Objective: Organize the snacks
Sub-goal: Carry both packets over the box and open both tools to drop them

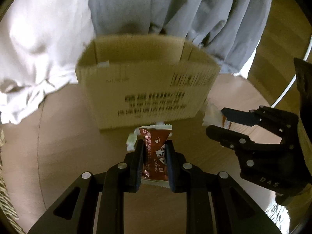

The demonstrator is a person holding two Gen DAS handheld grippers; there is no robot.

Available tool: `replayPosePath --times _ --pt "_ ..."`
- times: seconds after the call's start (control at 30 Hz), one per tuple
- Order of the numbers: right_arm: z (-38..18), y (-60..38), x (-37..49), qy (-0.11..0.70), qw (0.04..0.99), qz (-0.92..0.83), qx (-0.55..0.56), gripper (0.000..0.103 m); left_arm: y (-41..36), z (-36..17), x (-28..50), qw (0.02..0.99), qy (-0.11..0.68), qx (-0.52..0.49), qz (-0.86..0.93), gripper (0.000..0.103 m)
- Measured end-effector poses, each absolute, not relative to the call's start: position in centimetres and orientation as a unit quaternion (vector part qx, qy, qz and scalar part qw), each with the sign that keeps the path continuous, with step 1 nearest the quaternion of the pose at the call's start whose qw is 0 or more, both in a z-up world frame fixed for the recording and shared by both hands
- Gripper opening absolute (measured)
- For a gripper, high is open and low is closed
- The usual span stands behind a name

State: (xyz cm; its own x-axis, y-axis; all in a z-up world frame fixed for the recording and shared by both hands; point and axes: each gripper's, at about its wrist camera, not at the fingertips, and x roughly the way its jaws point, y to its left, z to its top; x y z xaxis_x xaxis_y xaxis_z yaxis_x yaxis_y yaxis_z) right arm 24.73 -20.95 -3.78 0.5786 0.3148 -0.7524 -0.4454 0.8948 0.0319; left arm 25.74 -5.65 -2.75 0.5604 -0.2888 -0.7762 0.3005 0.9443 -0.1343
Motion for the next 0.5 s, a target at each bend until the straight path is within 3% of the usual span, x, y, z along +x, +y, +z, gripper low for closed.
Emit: replayPosePath --times 0.5 --pt "4.1 -19.6 25.4 0.296 0.936 0.183 -0.044 0.041 -4.6 5.1 28.3 0.919 0.353 0.022 -0.173 0.022"
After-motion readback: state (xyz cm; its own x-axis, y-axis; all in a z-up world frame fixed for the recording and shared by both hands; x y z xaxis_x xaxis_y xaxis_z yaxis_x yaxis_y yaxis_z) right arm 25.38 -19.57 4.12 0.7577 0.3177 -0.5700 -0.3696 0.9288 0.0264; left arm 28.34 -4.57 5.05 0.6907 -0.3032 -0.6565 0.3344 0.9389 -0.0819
